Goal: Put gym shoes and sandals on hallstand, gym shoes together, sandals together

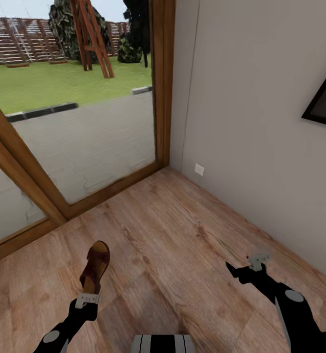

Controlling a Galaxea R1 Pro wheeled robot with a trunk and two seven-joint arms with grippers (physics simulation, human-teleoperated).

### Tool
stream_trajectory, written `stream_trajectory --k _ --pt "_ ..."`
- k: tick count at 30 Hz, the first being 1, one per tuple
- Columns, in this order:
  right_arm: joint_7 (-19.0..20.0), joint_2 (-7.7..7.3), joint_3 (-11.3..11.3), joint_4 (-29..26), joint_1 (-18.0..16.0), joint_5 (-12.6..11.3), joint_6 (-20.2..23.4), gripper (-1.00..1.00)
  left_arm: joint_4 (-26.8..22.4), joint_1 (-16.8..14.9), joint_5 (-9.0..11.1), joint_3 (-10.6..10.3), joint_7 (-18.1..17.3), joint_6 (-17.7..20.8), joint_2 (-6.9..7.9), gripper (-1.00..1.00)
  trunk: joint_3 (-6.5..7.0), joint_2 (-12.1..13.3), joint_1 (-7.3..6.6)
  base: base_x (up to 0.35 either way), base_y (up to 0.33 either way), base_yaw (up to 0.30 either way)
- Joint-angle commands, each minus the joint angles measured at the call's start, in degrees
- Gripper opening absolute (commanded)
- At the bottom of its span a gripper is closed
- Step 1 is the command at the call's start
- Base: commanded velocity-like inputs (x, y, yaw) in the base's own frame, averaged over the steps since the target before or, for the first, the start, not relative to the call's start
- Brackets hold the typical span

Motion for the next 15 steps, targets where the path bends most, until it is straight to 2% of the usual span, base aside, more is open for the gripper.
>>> stream_trajectory --k 1,3,5,8,11,12,15 --pt "0.34 0.04 -0.16 1.92 0.08 0.28 -1.28 1.0 0.01 0.38 -0.34 0.48 -0.31 -0.95 -0.04 -1.0 0.27 0.0 -0.03 0.0 0.0 -0.197" --pt "-0.58 0.05 -0.23 10.21 0.36 0.32 -7.53 1.0 0.03 1.8 1.31 0.49 -0.3 -3.0 -0.07 -1.0 0.87 0.03 -0.09 0.0 0.0 -0.204" --pt "-3.36 -0.07 -0.28 18.42 0.48 0.37 -14.38 1.0 0.12 2.59 2.51 0.48 -0.3 -4.14 -0.15 -1.0 1.46 0.05 -0.14 0.0 0.0 -0.213" --pt "-7.57 -0.31 -0.33 26.42 0.53 0.36 -22.22 1.0 0.9 2.96 3.03 0.5 -0.3 -4.68 -0.17 -1.0 2.35 0.09 -0.21 0.0 0.0 -0.219" --pt "-14.48 -0.5 -0.36 36.2 0.55 0.29 -33.67 1.0 2.06 3.9 3.85 1.06 -0.3 -5.1 -0.1 -1.0 3.23 0.13 -0.29 0.0 0.0 -0.222" --pt "-19.44 -0.57 -0.37 41.85 0.55 0.28 -40.06 1.0 2.2 4.5 4.42 1.55 -0.3 -5.26 -0.07 -1.0 3.52 0.15 -0.32 0.0 0.0 -0.223" --pt "-25.16 -0.6 -0.37 47.49 0.58 0.27 -46.69 1.0 2.63 5.25 4.61 1.77 -0.33 -5.48 -0.09 -1.0 4.4 0.19 -0.39 0.0 0.0 -0.223"
